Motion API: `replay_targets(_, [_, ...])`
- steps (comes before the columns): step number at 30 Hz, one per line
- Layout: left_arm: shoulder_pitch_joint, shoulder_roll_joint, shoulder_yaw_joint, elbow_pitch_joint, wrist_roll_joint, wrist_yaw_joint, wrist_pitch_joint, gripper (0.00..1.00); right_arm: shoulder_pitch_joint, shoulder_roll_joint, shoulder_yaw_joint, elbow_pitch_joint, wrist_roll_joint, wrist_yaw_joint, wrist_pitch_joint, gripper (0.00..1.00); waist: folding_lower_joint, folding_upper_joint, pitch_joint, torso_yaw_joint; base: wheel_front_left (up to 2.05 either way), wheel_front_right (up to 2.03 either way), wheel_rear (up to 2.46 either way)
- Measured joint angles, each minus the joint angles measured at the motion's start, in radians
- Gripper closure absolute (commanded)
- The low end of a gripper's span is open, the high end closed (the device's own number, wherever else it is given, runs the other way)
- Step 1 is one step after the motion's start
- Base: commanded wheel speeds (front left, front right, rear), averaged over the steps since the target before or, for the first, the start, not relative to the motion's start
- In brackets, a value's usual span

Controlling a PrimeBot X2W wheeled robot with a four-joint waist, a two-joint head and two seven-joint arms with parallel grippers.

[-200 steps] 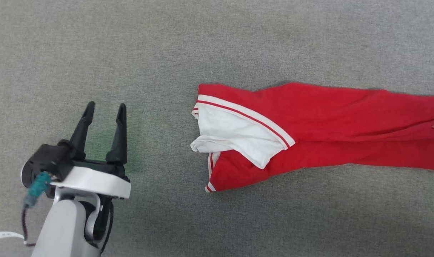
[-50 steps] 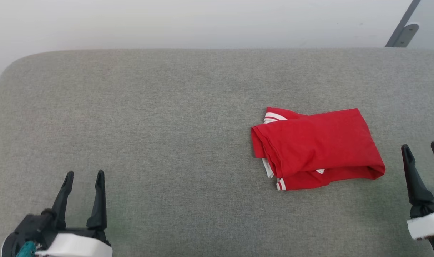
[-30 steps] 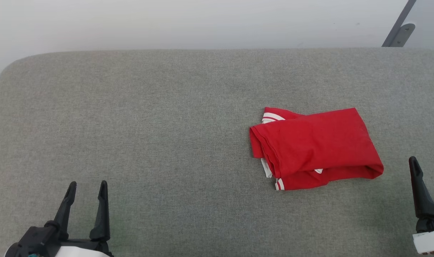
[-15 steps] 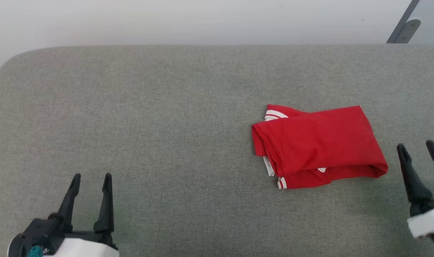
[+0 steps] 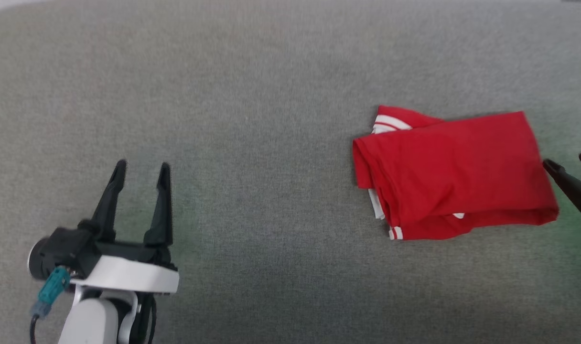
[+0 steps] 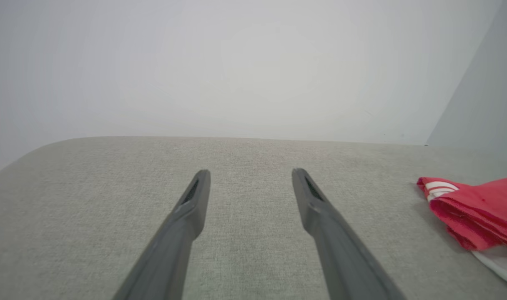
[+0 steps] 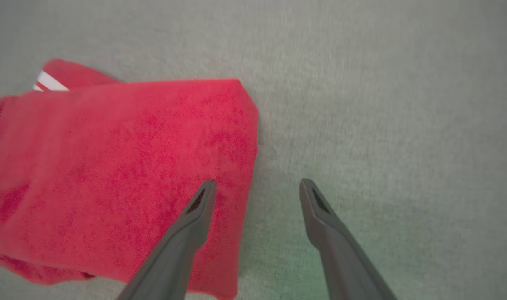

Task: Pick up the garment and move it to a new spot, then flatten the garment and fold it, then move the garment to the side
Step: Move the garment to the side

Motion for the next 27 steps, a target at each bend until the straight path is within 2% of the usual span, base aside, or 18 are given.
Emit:
replay_targets(5, [-0.045, -0.005, -0.02, 0.002, -0.009, 0.0, 0.0, 0.0, -0.057, -0.035, 0.03, -0.01, 0.071, 0.0, 0.254, 0.0, 0.0, 0.0, 0.061, 0.004, 0.0, 0.0, 0.0])
replay_targets(12, [-0.106, -0.007, -0.039, 0.002, -0.016, 0.0, 0.0, 0.0, -0.116, -0.025, 0.03, -0.024, 0.072, 0.0, 0.431, 0.0, 0.0, 0.0, 0.137, 0.015, 0.0, 0.0, 0.0])
replay_targets(15, [-0.121, -0.007, -0.048, 0.006, -0.017, 0.0, 0.0, 0.0, -0.121, -0.021, 0.023, -0.04, 0.061, 0.0, 0.475, 0.0, 0.0, 0.0, 0.159, 0.026, 0.0, 0.0, 0.0])
replay_targets(16, [-0.124, -0.005, -0.049, 0.008, -0.017, 0.0, 0.0, 0.0, -0.121, -0.02, 0.021, -0.045, 0.057, 0.0, 0.48, 0.27, 0.0, 0.0, 0.165, 0.029, 0.0, 0.0, 0.0])
replay_targets(17, [-0.126, -0.005, -0.05, 0.012, -0.017, 0.0, 0.0, 0.0, -0.12, -0.018, 0.019, -0.051, 0.054, 0.0, 0.489, 0.75, 0.0, 0.0, 0.168, 0.032, 0.0, 0.0, 0.0])
replay_targets(18, [-0.127, -0.004, -0.051, 0.016, -0.017, 0.0, 0.0, 0.0, -0.12, -0.018, 0.018, -0.058, 0.053, 0.0, 0.495, 1.0, 0.0, 0.0, 0.171, 0.035, 0.0, 0.0, 0.0])
replay_targets(22, [-0.136, 0.001, -0.053, 0.02, -0.017, 0.0, 0.0, 0.0, -0.113, 0.008, 0.0, -0.072, 0.052, 0.0, 0.493, 1.0, -0.0001, 0.0, 0.173, 0.035, 0.0, 0.0, 0.0])
replay_targets(27, [-0.139, 0.019, -0.062, 0.019, -0.016, 0.0, 0.0, 0.0, -0.112, 0.03, -0.032, -0.077, 0.041, 0.001, 0.441, 1.0, -0.0001, 0.0, 0.166, 0.011, 0.0, 0.0, 0.0])
